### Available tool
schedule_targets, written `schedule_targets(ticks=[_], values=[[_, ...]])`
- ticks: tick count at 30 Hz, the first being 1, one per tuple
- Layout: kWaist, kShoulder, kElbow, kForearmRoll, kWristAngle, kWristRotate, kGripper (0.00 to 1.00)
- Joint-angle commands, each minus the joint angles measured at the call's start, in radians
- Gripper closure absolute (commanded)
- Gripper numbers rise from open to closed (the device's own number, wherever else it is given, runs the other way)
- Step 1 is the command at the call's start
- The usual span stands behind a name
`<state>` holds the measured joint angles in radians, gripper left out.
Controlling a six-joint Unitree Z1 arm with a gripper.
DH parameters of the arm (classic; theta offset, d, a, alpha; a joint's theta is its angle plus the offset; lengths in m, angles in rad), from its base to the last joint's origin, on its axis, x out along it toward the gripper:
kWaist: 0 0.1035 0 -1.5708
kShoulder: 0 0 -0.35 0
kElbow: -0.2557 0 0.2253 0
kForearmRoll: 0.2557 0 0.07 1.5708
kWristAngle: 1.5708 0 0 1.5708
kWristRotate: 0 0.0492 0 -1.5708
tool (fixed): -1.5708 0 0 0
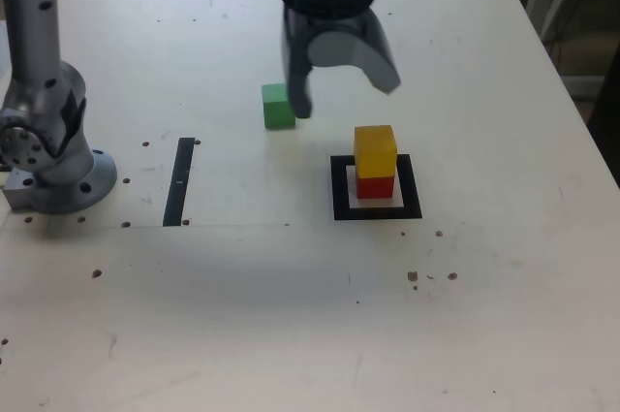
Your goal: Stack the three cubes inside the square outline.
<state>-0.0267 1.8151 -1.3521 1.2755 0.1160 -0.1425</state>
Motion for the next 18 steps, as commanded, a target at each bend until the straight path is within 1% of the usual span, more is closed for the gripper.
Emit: schedule_targets(ticks=[1,7,10,14,18], values=[[0.02,-0.037,0.029,0.009,0.005,0.004,0.01],[0.089,-0.116,0.121,0.01,0.015,0.006,0.01],[0.116,-0.137,0.147,0.013,0.022,0.008,0.01],[0.154,-0.14,0.177,0.01,0.027,0.017,0.02],[0.205,-0.116,0.2,-0.011,0.037,0.045,0.04]])
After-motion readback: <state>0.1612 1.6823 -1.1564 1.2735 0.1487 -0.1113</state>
